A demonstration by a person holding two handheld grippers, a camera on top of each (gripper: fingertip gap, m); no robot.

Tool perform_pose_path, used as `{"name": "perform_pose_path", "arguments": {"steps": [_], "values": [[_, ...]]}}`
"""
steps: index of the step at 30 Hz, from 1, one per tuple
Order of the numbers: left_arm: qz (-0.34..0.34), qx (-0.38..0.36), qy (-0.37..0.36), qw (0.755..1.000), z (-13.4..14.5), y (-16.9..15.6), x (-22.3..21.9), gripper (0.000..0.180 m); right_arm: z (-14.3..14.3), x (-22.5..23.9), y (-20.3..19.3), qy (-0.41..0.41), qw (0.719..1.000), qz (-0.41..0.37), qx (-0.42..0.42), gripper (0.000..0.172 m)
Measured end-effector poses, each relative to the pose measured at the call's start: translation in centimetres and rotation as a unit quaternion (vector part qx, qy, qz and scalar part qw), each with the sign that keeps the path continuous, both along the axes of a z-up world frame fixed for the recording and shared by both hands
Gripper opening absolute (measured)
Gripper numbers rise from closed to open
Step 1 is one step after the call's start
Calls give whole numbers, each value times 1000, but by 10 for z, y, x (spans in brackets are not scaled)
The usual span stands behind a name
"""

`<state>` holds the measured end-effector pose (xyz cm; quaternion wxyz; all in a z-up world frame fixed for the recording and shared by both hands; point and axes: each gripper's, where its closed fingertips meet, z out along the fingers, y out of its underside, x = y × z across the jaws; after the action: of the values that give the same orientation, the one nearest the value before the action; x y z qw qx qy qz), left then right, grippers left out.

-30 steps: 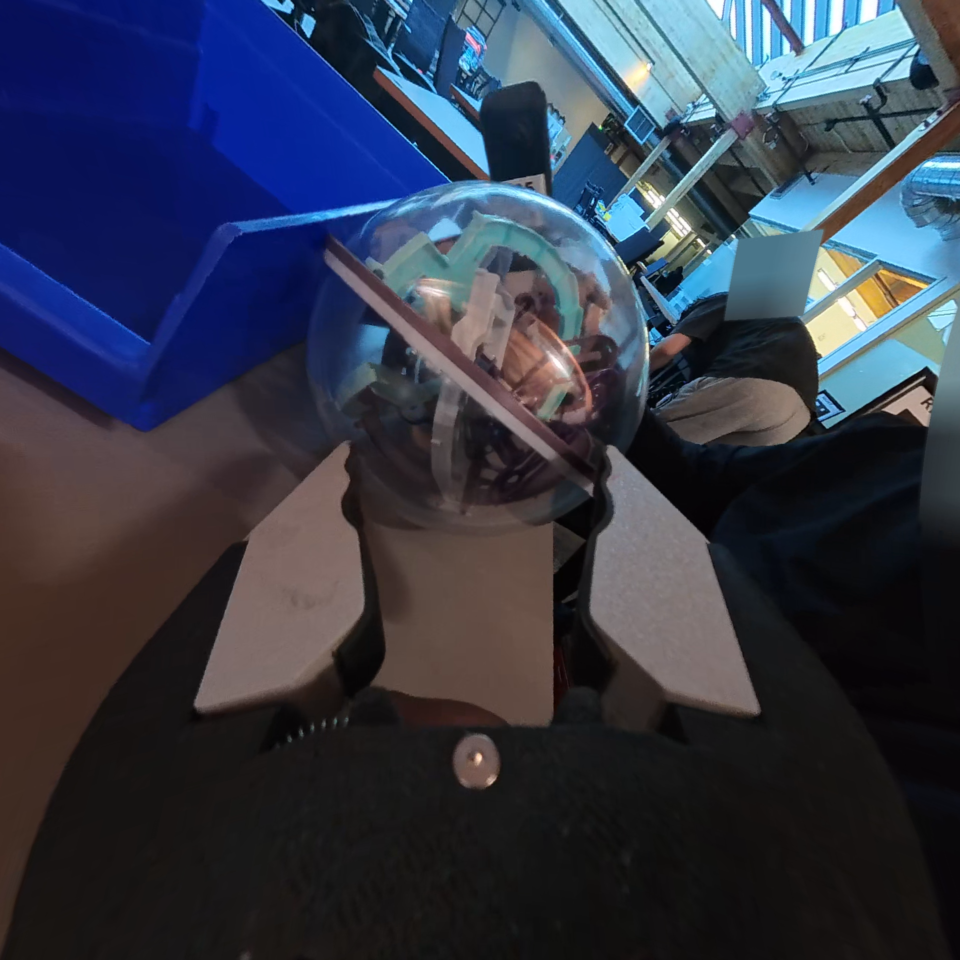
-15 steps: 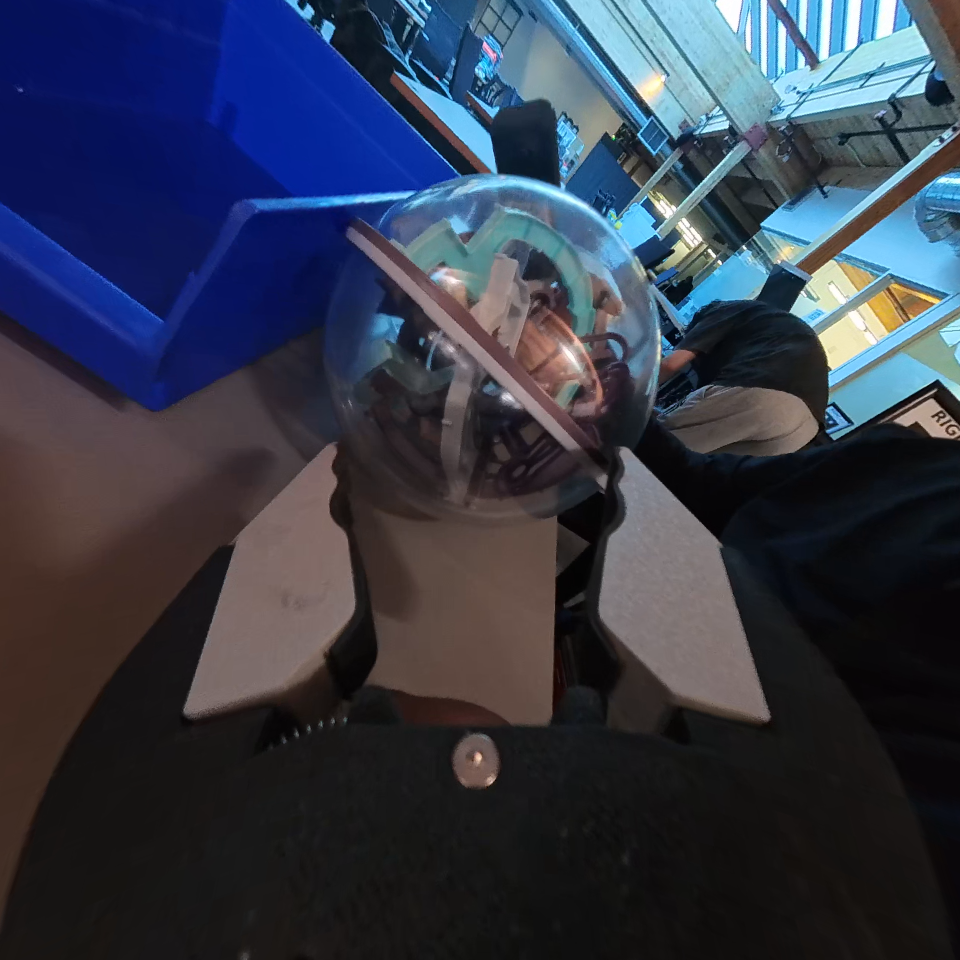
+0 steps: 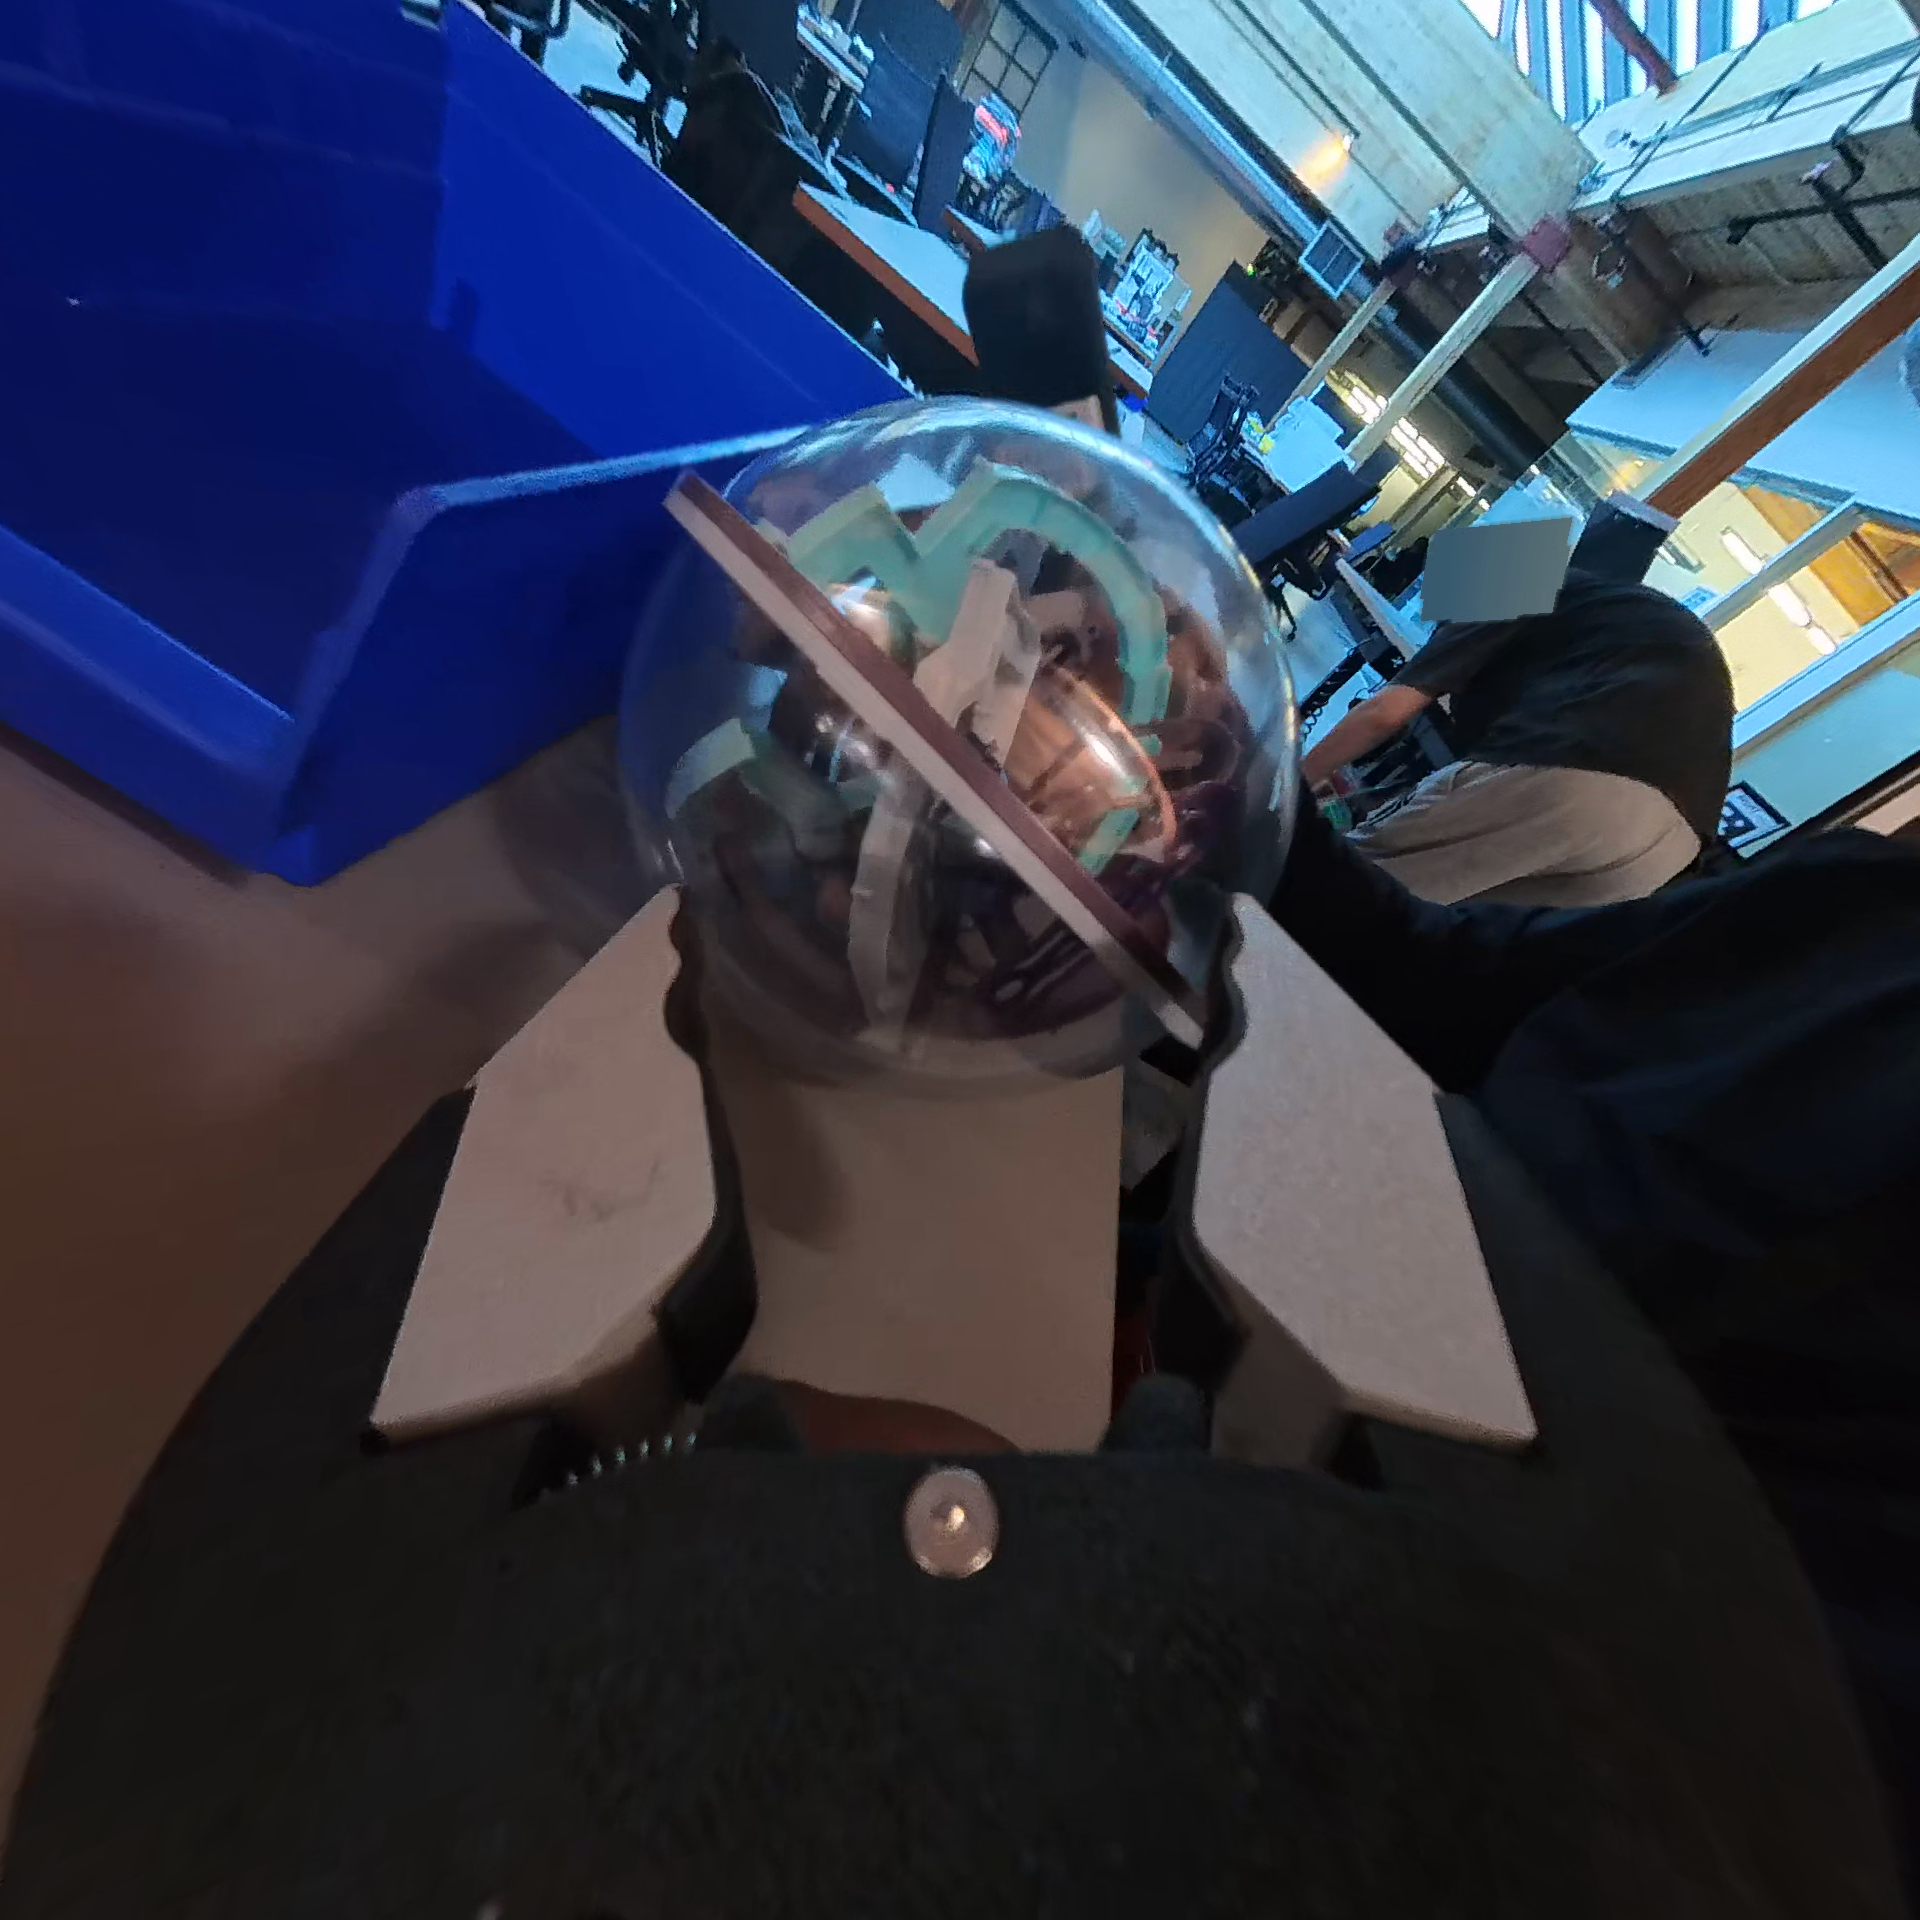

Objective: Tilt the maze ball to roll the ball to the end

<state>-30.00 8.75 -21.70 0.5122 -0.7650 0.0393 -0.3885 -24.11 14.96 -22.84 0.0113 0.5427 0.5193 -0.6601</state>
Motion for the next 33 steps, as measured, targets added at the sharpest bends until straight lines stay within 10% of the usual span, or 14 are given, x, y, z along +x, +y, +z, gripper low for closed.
{"name": "perform_pose_path", "arguments": {"steps": [33], "values": [[4,18,13,1000,26,25,0,80,35,-7,20,31,973,-100,204,121]]}}
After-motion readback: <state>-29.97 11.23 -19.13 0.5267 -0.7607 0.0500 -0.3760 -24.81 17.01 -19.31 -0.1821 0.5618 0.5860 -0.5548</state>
